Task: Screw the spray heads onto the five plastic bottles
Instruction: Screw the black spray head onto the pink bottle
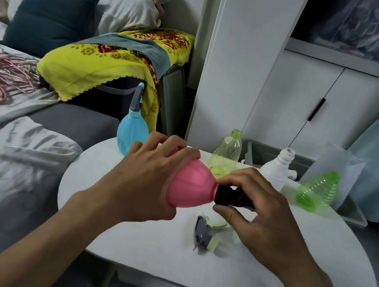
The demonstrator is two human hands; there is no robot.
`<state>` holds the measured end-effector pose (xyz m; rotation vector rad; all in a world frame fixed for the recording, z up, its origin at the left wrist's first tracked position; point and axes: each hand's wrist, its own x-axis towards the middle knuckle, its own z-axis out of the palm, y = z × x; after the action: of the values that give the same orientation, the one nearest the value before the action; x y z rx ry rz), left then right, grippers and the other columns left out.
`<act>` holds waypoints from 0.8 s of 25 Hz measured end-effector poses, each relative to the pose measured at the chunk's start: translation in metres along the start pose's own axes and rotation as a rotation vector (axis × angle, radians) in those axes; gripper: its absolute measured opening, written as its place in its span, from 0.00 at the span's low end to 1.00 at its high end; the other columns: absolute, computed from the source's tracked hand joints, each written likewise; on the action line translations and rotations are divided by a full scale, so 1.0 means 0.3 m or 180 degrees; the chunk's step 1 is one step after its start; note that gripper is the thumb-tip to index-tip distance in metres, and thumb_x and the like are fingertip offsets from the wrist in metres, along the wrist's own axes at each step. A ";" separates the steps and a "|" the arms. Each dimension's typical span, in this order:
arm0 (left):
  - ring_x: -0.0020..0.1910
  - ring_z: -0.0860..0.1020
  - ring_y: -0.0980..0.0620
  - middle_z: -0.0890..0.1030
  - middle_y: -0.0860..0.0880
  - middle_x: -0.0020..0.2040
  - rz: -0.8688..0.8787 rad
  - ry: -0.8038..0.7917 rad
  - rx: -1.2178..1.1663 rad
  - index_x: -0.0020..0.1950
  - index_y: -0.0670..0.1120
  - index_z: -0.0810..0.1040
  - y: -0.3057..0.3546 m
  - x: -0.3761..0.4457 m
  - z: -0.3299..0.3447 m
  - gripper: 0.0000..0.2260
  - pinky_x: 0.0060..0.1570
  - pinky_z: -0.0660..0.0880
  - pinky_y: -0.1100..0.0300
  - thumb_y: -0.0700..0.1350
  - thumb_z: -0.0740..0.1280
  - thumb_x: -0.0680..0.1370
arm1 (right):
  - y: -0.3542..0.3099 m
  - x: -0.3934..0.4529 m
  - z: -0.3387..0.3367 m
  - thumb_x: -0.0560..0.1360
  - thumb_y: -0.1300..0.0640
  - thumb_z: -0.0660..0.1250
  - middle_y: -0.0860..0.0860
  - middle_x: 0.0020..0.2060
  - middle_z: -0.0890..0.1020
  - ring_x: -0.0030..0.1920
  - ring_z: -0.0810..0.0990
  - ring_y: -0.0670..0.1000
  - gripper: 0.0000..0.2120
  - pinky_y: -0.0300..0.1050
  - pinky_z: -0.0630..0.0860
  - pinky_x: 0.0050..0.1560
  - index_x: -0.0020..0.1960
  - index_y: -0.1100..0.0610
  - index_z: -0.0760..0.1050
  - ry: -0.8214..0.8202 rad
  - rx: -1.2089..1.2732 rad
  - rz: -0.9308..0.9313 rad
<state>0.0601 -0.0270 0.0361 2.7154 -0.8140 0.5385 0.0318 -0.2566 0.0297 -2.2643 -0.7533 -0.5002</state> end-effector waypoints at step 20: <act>0.62 0.72 0.36 0.77 0.42 0.64 0.0127 0.0605 0.0564 0.67 0.46 0.75 0.047 0.009 0.016 0.40 0.51 0.72 0.39 0.49 0.80 0.56 | -0.021 0.015 -0.014 0.71 0.51 0.75 0.59 0.37 0.86 0.29 0.82 0.52 0.08 0.39 0.75 0.27 0.37 0.54 0.80 0.0119 0.2331 0.2213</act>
<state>0.0556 -0.0414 0.0348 2.7536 -0.8062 0.9018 0.0305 -0.2541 0.0380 -1.6528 -0.0558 0.0726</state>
